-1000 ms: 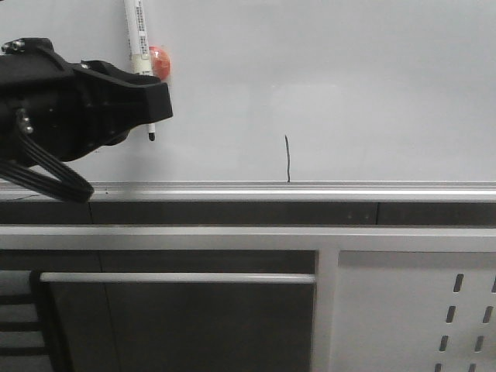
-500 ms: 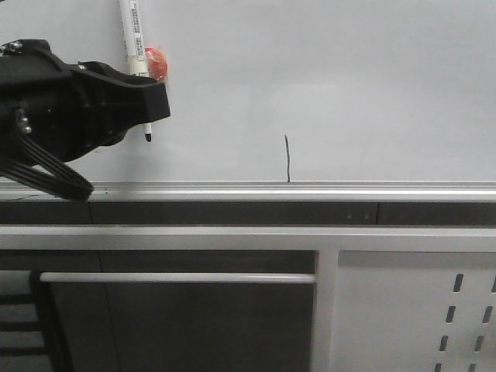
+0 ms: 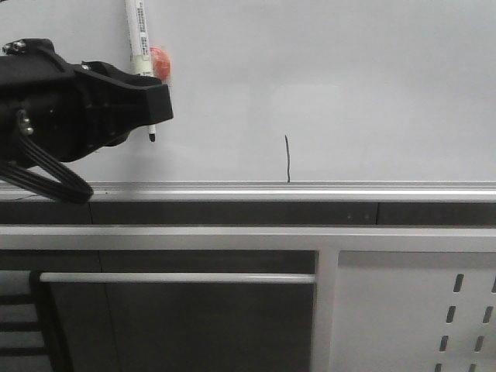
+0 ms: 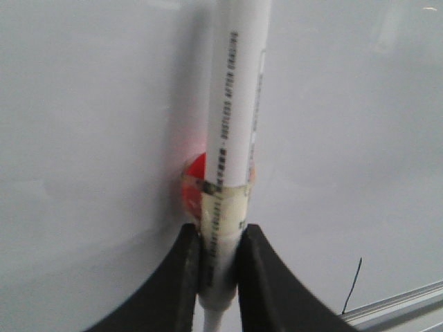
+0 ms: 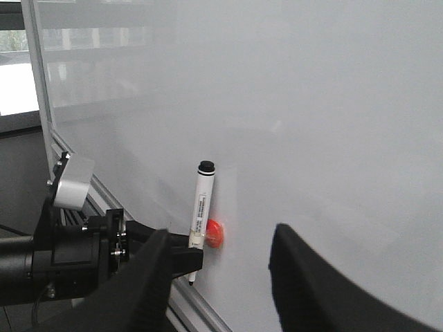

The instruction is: Write number 1 on whiteboard

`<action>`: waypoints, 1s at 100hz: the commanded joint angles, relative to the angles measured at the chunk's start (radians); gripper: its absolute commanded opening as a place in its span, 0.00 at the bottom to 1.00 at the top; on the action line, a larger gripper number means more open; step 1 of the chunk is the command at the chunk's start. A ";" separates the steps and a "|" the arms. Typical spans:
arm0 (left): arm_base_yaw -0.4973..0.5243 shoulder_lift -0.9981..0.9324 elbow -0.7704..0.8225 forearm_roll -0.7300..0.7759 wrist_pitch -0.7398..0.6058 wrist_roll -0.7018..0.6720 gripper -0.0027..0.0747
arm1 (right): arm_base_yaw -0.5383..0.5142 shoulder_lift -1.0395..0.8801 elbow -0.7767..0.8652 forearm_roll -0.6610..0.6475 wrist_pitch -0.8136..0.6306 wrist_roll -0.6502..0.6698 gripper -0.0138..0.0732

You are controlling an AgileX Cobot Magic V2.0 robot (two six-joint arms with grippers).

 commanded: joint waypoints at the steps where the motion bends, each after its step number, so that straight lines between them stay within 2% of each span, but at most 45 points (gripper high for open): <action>1: 0.002 -0.024 -0.023 0.006 -0.072 0.002 0.01 | -0.008 -0.014 -0.029 -0.002 -0.057 -0.006 0.50; 13: 0.002 -0.018 -0.023 0.001 -0.072 0.002 0.01 | -0.008 -0.014 -0.029 -0.002 -0.057 -0.006 0.50; 39: 0.002 0.048 -0.023 -0.007 -0.158 0.002 0.02 | -0.008 -0.014 -0.029 -0.002 -0.057 -0.006 0.50; 68: 0.002 0.048 -0.023 -0.011 -0.206 0.002 0.18 | -0.008 -0.014 -0.029 -0.002 -0.088 -0.006 0.50; 100: 0.002 0.048 -0.023 -0.011 -0.221 0.002 0.19 | -0.008 -0.014 -0.029 -0.002 -0.089 -0.006 0.50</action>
